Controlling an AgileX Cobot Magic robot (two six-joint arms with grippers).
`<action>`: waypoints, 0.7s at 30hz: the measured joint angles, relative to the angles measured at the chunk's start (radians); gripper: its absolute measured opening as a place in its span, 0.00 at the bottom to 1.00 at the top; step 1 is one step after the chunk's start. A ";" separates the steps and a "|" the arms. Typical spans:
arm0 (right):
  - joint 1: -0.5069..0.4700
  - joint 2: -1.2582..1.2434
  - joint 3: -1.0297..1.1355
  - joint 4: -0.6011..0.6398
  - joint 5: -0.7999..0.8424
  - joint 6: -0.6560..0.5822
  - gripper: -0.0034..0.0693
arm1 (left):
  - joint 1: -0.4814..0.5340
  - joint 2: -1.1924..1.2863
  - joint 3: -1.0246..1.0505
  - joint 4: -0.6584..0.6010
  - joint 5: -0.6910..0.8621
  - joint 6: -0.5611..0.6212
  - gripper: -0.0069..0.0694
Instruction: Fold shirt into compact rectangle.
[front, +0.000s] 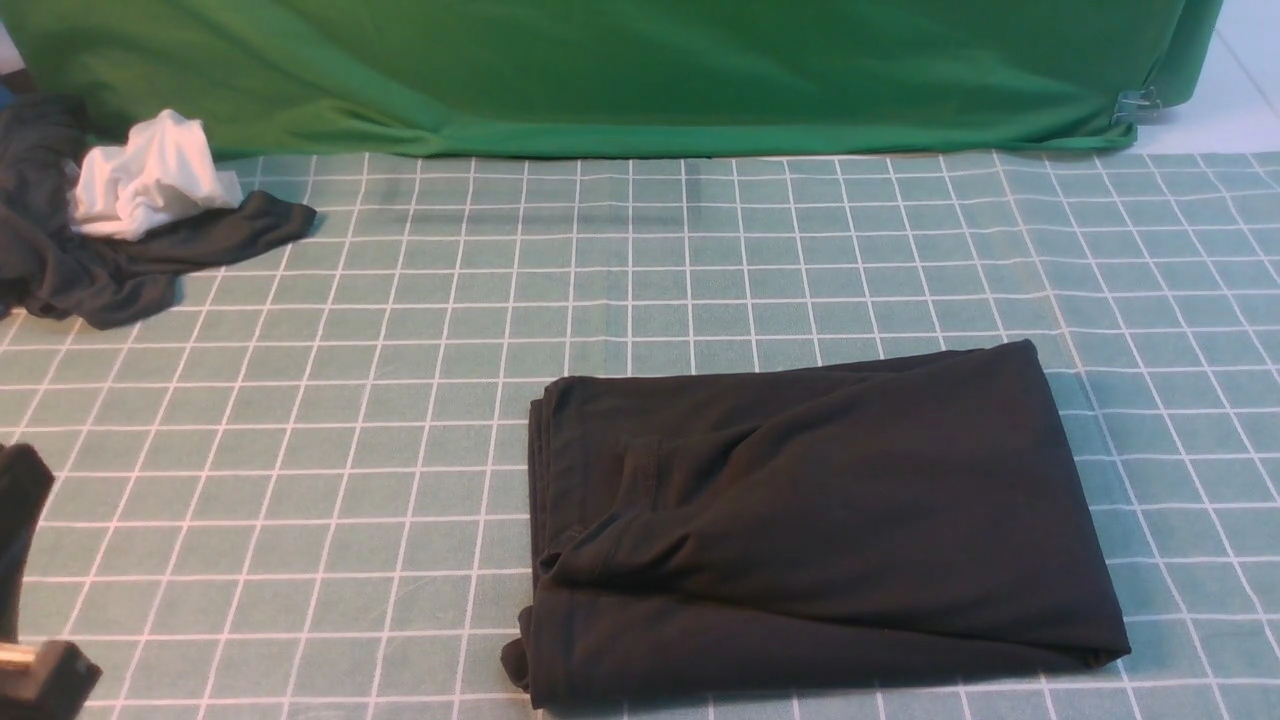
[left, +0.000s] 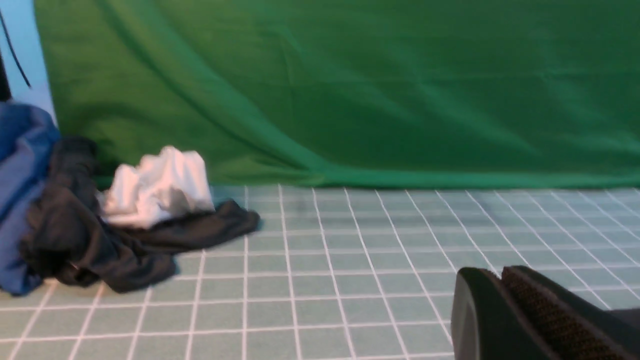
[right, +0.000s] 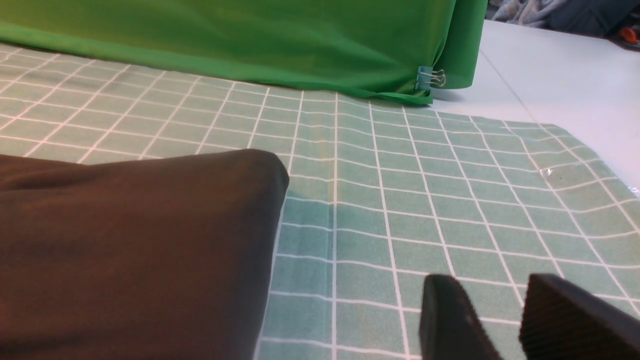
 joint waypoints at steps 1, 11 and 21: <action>0.000 0.000 0.001 0.000 0.000 0.000 0.35 | 0.000 -0.019 0.028 0.015 -0.020 -0.007 0.11; 0.000 0.000 0.005 0.000 0.000 0.000 0.35 | 0.000 -0.153 0.156 0.132 0.100 -0.159 0.11; 0.000 0.000 0.005 0.000 0.000 0.000 0.37 | 0.000 -0.153 0.156 0.152 0.119 -0.199 0.11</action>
